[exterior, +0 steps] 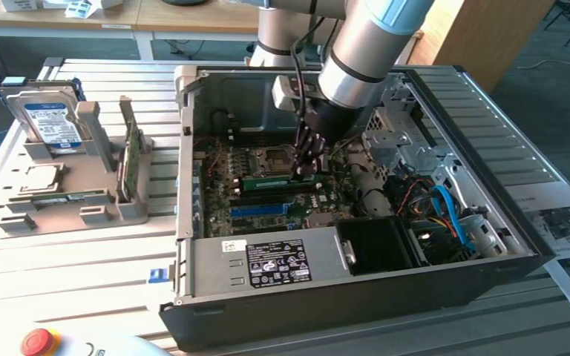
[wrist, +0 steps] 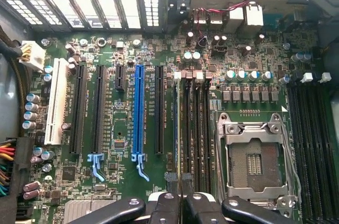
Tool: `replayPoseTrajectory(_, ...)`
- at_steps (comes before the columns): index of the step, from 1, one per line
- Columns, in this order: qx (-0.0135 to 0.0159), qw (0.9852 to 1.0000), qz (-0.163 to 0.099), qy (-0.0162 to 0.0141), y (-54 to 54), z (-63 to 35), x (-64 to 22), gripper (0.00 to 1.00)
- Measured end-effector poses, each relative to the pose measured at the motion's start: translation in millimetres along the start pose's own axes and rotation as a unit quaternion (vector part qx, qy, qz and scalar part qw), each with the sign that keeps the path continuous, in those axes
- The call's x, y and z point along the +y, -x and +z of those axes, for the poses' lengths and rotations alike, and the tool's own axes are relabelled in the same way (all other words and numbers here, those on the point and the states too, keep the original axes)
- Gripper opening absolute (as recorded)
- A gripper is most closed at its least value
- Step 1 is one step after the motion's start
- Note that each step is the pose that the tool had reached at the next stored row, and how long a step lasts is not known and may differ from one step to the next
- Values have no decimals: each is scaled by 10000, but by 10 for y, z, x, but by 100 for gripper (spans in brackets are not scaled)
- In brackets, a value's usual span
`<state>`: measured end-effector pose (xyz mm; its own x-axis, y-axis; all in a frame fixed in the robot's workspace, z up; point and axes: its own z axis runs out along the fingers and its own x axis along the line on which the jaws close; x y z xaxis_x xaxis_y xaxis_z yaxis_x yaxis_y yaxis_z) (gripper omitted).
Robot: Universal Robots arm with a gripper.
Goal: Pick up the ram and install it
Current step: 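Insert the ram into the slot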
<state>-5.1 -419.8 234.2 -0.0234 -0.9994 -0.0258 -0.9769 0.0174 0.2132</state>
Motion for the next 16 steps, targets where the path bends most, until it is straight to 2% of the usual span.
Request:
replayPoseTrajectory(1, 0, 10000, -1, 12, 0, -1, -5, 12)
replayPoseTrajectory(5, -13, 9999, -1, 107, -9, -9, -39, 12)
replayPoseTrajectory(8, -20, 9999, 0, 161, -10, -16, -72, 12)
replayPoseTrajectory(10, -22, 9998, -1, 177, -11, -20, -87, 12)
replayPoseTrajectory(15, -23, 9998, -1, 181, -11, -20, -91, 12)
replayPoseTrajectory(16, -24, 9998, -1, 199, -13, -23, -101, 12)
